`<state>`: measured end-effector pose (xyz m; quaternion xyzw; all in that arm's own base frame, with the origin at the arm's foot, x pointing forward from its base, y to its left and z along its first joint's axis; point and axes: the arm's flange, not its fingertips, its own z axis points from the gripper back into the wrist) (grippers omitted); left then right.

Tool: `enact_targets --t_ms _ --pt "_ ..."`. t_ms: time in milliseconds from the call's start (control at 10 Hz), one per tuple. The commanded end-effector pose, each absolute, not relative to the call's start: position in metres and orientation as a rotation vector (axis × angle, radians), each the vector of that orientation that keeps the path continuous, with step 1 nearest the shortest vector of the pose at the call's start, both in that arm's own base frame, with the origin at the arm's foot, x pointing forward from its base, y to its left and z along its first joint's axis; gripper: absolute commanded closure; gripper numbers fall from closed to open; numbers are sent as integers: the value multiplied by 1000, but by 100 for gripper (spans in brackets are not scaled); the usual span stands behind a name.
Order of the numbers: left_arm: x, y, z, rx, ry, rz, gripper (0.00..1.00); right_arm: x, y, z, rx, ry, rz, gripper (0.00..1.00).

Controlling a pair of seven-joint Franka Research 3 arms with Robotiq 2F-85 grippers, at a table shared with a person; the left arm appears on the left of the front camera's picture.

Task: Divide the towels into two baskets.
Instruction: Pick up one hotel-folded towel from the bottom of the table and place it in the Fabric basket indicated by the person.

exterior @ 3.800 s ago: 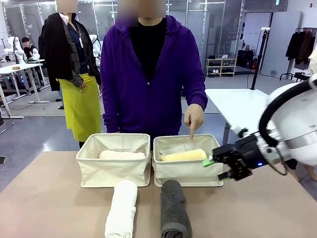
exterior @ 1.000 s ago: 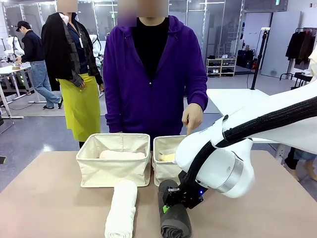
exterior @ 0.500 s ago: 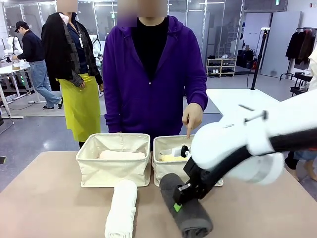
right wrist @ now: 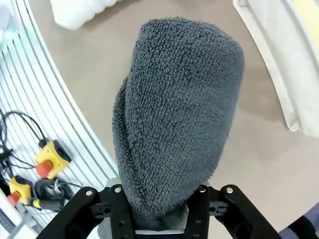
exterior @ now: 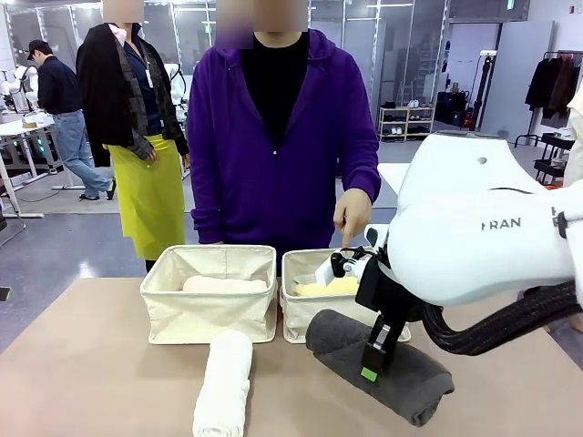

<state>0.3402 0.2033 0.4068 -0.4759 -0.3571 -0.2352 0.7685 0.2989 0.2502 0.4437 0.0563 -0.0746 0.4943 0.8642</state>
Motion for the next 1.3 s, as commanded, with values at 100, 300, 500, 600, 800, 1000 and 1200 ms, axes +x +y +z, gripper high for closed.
enact_targets --t_ms 100,300,500,600,800,1000,1200 --pt "338 204 409 -1033 -782 -510 0 301 252 443 139 -158 990 68" --pt "338 204 409 -1033 -782 -510 0 301 252 443 139 -158 990 68" --pt "338 204 409 -1033 -782 -510 0 304 244 460 3 -187 1215 64" --pt "338 204 409 -1033 -782 -510 0 315 246 475 -37 -205 1388 64" --pt "338 204 409 -1033 -782 -510 0 355 254 493 -193 -247 1596 64" --pt "338 204 409 -1033 -782 -510 0 398 264 502 -259 -337 1645 64" --pt "338 204 409 -1033 -782 -510 0 444 277 496 -310 -384 1678 64"
